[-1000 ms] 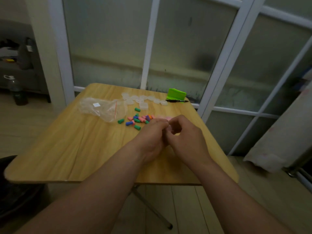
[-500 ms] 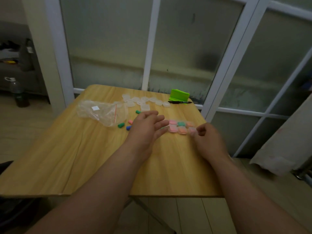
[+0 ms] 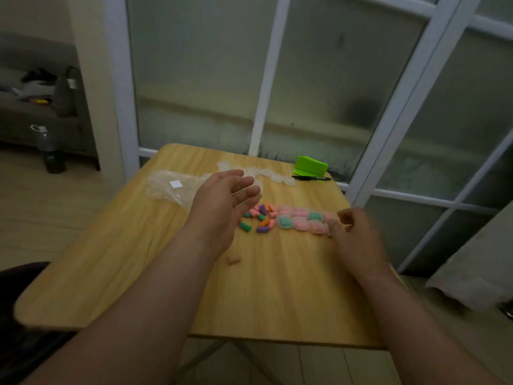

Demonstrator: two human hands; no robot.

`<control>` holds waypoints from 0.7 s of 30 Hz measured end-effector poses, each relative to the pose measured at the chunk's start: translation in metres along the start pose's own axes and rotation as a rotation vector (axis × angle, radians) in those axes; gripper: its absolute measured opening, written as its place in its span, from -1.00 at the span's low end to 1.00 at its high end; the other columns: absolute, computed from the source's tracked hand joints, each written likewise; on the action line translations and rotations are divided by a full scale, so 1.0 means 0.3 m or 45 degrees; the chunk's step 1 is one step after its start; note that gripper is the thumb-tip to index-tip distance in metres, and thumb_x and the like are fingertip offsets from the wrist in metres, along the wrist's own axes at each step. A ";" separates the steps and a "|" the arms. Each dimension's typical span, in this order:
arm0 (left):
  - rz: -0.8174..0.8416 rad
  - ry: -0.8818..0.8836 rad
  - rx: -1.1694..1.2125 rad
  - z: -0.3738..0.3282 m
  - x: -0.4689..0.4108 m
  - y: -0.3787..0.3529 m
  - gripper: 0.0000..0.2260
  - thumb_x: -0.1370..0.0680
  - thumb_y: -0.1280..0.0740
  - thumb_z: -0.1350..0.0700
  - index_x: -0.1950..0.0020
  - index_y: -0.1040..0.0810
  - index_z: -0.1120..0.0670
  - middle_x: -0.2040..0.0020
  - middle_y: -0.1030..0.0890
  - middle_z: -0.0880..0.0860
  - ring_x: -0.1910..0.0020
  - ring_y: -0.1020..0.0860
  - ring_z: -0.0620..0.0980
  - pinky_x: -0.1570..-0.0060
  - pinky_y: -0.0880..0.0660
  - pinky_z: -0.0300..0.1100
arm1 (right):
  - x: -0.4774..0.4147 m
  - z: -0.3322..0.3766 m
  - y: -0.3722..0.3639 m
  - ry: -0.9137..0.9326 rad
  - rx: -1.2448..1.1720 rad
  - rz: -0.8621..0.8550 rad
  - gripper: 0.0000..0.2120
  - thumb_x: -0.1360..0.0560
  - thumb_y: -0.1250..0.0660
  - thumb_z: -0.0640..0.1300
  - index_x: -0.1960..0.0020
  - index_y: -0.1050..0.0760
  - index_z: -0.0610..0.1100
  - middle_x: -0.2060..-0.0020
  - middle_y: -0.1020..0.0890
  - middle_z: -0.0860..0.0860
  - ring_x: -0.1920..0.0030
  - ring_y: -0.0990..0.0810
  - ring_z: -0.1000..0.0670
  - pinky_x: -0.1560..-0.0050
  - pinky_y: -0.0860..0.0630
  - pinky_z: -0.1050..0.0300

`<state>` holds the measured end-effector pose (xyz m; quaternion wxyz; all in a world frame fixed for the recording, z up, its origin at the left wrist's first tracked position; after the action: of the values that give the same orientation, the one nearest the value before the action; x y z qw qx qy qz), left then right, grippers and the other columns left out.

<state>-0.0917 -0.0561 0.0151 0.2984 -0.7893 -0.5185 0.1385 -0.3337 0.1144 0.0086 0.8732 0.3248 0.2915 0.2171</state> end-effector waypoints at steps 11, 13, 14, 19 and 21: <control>-0.099 -0.036 0.195 -0.110 -0.036 0.095 -0.69 -0.73 -0.22 0.04 -0.26 -0.63 0.20 -0.17 -0.71 0.21 -0.15 -0.70 0.17 -0.15 -0.66 0.08 | -0.124 0.379 -0.270 0.346 0.098 0.188 -0.82 -0.63 -0.36 -0.10 -0.22 -0.61 -0.02 -0.13 -0.68 0.03 -0.11 -0.62 0.00 -0.07 -0.52 0.07; -0.128 -0.064 0.216 -0.138 -0.048 0.125 -0.75 -0.70 -0.27 0.10 -0.28 -0.63 0.17 -0.18 -0.70 0.19 -0.16 -0.70 0.16 -0.11 -0.68 0.04 | -0.168 0.433 -0.325 0.397 0.142 0.224 -0.79 -0.63 -0.32 -0.12 -0.24 -0.61 -0.01 -0.17 -0.69 0.02 -0.17 -0.64 -0.05 -0.15 -0.57 0.01; -0.145 -0.072 0.228 -0.152 -0.054 0.144 -0.75 -0.69 -0.28 0.11 -0.29 -0.63 0.17 -0.19 -0.70 0.19 -0.16 -0.70 0.16 -0.09 -0.68 0.02 | -0.188 0.460 -0.354 0.423 0.166 0.246 -0.76 -0.64 -0.30 -0.13 -0.27 -0.62 -0.01 -0.21 -0.69 0.01 -0.21 -0.64 -0.07 -0.20 -0.58 -0.01; -0.218 -0.092 0.275 -0.213 -0.075 0.218 -0.77 -0.67 -0.31 0.12 -0.21 -0.66 0.20 -0.09 -0.69 0.17 -0.04 -0.68 0.13 -0.09 -0.68 0.00 | -0.260 0.569 -0.502 0.513 0.265 0.386 -0.68 -0.64 -0.25 -0.15 -0.35 -0.60 0.00 -0.29 -0.66 -0.02 -0.31 -0.60 -0.11 -0.28 -0.55 -0.03; -0.231 -0.084 0.264 -0.221 -0.082 0.235 -0.77 -0.68 -0.28 0.09 -0.18 -0.64 0.20 -0.07 -0.69 0.17 0.02 -0.66 0.10 -0.02 -0.66 -0.05 | -0.280 0.602 -0.567 0.535 0.310 0.435 -0.69 -0.63 -0.28 -0.12 -0.35 -0.58 0.02 -0.26 -0.65 -0.02 -0.28 -0.60 -0.12 -0.24 -0.55 -0.04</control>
<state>-0.0152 -0.1200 0.0214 0.3726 -0.6990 -0.5802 0.1896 -0.2459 -0.1312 0.0333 0.6990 0.4196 0.4309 0.3868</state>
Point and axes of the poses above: each hand's wrist, its own x-axis away from the middle knuckle, its own y-axis out of the back of the hand, z = x × y, the point moved 8 cm from there along -x, towards the middle knuckle
